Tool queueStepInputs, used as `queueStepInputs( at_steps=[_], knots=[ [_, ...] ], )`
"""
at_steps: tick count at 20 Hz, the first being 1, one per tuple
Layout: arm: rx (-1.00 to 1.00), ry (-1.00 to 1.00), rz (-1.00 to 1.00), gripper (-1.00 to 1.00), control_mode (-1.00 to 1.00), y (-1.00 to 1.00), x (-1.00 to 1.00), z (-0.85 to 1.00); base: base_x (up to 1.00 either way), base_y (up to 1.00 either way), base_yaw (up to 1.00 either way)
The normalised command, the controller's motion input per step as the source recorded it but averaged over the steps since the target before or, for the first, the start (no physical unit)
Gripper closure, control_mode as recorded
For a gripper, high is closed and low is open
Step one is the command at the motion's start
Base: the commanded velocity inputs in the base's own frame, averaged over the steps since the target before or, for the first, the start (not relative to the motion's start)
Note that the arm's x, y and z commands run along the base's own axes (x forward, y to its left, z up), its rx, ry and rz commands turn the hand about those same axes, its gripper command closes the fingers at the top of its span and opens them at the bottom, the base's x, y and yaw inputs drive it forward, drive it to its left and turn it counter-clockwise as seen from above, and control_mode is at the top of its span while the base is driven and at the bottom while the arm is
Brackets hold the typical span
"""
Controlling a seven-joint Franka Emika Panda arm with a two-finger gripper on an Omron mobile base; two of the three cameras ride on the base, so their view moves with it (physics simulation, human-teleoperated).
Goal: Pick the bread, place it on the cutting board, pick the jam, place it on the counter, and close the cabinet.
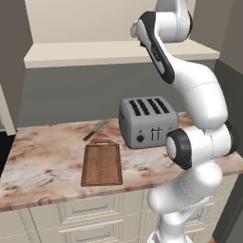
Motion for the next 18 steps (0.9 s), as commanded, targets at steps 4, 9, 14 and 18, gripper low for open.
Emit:
queueStepInputs(
  at_steps=[4,9,14,18],
  knots=[
    [-0.01,0.00,0.00,1.00,-1.00,0.05,-0.86,0.00,0.00,0.00,0.00],
    [-0.01,0.00,0.00,1.00,-1.00,0.10,-0.98,0.00,0.00,0.00,0.00],
    [-0.05,0.01,0.00,1.00,-1.00,0.38,-0.84,0.00,0.00,0.00,0.00],
    [0.00,0.06,0.00,1.00,-1.00,0.29,-0.60,0.00,0.00,0.00,0.00]
  ],
)
